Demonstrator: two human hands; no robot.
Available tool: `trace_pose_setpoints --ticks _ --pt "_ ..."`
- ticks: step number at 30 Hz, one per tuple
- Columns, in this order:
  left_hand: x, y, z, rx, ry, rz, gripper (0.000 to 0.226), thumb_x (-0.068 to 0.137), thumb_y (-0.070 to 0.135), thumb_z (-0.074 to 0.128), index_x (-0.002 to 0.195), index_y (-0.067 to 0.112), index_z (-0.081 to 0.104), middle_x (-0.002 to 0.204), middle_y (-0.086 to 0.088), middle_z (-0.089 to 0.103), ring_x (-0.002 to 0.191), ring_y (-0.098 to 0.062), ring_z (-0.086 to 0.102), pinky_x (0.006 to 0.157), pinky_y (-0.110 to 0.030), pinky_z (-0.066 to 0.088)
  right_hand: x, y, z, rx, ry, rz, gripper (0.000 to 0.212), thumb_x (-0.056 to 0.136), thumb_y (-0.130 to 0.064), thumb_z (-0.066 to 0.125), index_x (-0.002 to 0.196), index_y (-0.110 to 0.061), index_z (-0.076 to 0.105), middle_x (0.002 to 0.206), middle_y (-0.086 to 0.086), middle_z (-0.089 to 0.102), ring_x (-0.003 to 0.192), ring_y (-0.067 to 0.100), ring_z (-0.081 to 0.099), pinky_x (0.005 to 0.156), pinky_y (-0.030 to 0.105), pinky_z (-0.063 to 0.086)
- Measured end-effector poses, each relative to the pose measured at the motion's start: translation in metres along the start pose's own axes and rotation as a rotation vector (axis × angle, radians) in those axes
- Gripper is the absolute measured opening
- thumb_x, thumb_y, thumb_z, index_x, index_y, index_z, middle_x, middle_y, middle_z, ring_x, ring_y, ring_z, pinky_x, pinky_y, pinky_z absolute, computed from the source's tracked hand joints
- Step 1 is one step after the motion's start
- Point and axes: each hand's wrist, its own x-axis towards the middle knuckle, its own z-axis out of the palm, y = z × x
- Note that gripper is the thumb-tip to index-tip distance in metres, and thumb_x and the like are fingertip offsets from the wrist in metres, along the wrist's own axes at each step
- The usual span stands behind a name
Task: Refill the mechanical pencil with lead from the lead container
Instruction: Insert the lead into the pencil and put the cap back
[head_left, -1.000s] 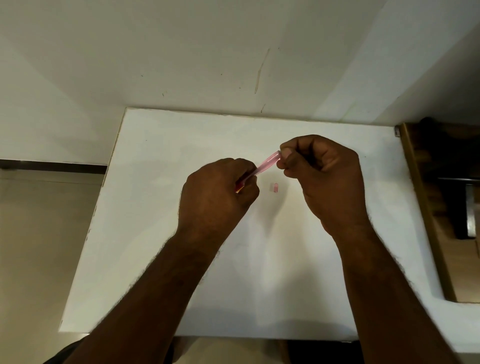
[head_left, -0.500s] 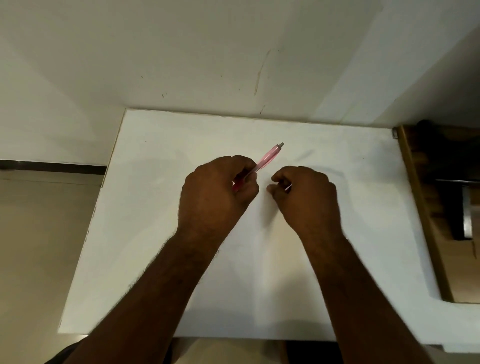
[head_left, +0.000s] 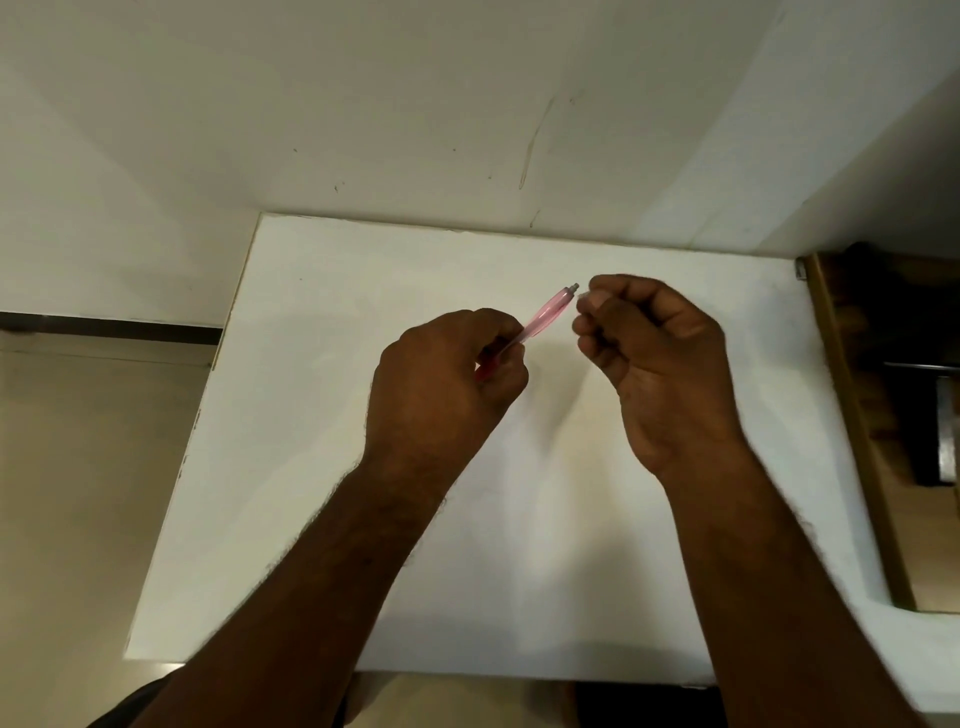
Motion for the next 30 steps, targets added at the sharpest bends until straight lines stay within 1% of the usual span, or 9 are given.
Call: trace_pose_setpoints --ticks 2,6,9,14,18,21,22,26,30 --pt "0.0002 -0.0008 0.0006 0.013 -0.002 0.008 0.013 0.084 0.030 0.063 0.092 0.028 0.073 0.079 0.009 0.073 0.074 -0.014 0.068 0.071 -0.039 0.057 -0.0017 -0.0043 0.0004 0.096 -0.014 0.017 0.011 0.092 -0.008 0.071 0.096 -0.016 0.077 0.091 0.006 0.078 0.084 0.020 0.075 0.077 0.026 0.058" --pt "-0.0007 -0.0013 0.0012 0.007 -0.006 0.001 0.011 0.085 0.029 0.064 0.092 0.028 0.073 0.078 0.009 0.073 0.074 -0.015 0.067 0.068 -0.040 0.057 -0.0037 -0.0070 0.0022 0.134 -0.027 0.021 0.011 0.096 -0.007 0.066 0.101 -0.012 0.074 0.095 0.008 0.080 0.090 0.025 0.078 0.078 0.028 0.059" --pt "-0.0009 -0.0007 0.0010 0.012 -0.001 0.009 0.010 0.085 0.029 0.065 0.091 0.027 0.073 0.078 0.009 0.072 0.073 -0.015 0.065 0.065 -0.040 0.058 -0.0040 -0.0073 0.0021 0.098 -0.037 -0.011 0.011 0.096 -0.008 0.067 0.103 -0.011 0.074 0.094 0.008 0.080 0.090 0.025 0.078 0.078 0.028 0.060" --pt "-0.0013 -0.0008 0.0004 0.016 -0.006 0.013 0.011 0.086 0.029 0.064 0.091 0.026 0.074 0.078 0.007 0.073 0.073 -0.018 0.065 0.064 -0.040 0.058 -0.0042 -0.0051 0.0023 0.038 -0.033 -0.056 0.012 0.095 -0.009 0.069 0.105 -0.010 0.075 0.094 0.006 0.081 0.089 0.023 0.078 0.079 0.028 0.060" --pt "-0.0019 -0.0012 0.0003 0.028 -0.007 0.025 0.012 0.085 0.029 0.063 0.091 0.026 0.073 0.077 0.006 0.072 0.072 -0.020 0.066 0.067 -0.041 0.057 -0.0036 -0.0028 0.0029 -0.038 -0.046 -0.111 0.013 0.093 -0.008 0.070 0.105 -0.009 0.076 0.090 0.005 0.080 0.085 0.020 0.077 0.077 0.028 0.059" --pt "-0.0019 -0.0022 0.0001 0.015 -0.016 0.011 0.014 0.085 0.030 0.062 0.092 0.026 0.073 0.077 0.005 0.072 0.073 -0.022 0.066 0.062 -0.042 0.058 -0.0031 -0.0021 0.0031 -0.086 -0.049 -0.144 0.013 0.093 -0.006 0.070 0.104 -0.010 0.077 0.090 0.005 0.080 0.085 0.022 0.077 0.076 0.028 0.059" --pt "-0.0020 -0.0023 0.0001 0.015 -0.020 0.008 0.014 0.085 0.031 0.062 0.092 0.026 0.073 0.078 0.005 0.072 0.073 -0.022 0.066 0.062 -0.042 0.058 -0.0030 -0.0019 0.0029 -0.098 -0.050 -0.153 0.014 0.092 -0.006 0.071 0.104 -0.010 0.077 0.090 0.005 0.080 0.085 0.023 0.077 0.076 0.029 0.059" --pt "-0.0024 -0.0022 0.0003 0.039 -0.028 0.019 0.015 0.085 0.031 0.062 0.092 0.025 0.074 0.078 0.004 0.073 0.073 -0.022 0.068 0.071 -0.042 0.056 -0.0023 -0.0008 0.0017 -0.156 -0.050 -0.181 0.014 0.091 -0.008 0.072 0.102 -0.014 0.078 0.090 0.004 0.081 0.086 0.024 0.078 0.076 0.030 0.060" --pt "-0.0020 -0.0032 0.0014 0.059 -0.035 0.023 0.015 0.085 0.030 0.062 0.091 0.023 0.074 0.077 0.004 0.073 0.073 -0.022 0.069 0.071 -0.043 0.056 -0.0011 -0.0004 0.0013 -0.204 -0.048 -0.186 0.014 0.091 -0.010 0.072 0.102 -0.015 0.079 0.088 0.004 0.081 0.086 0.025 0.078 0.076 0.031 0.060"
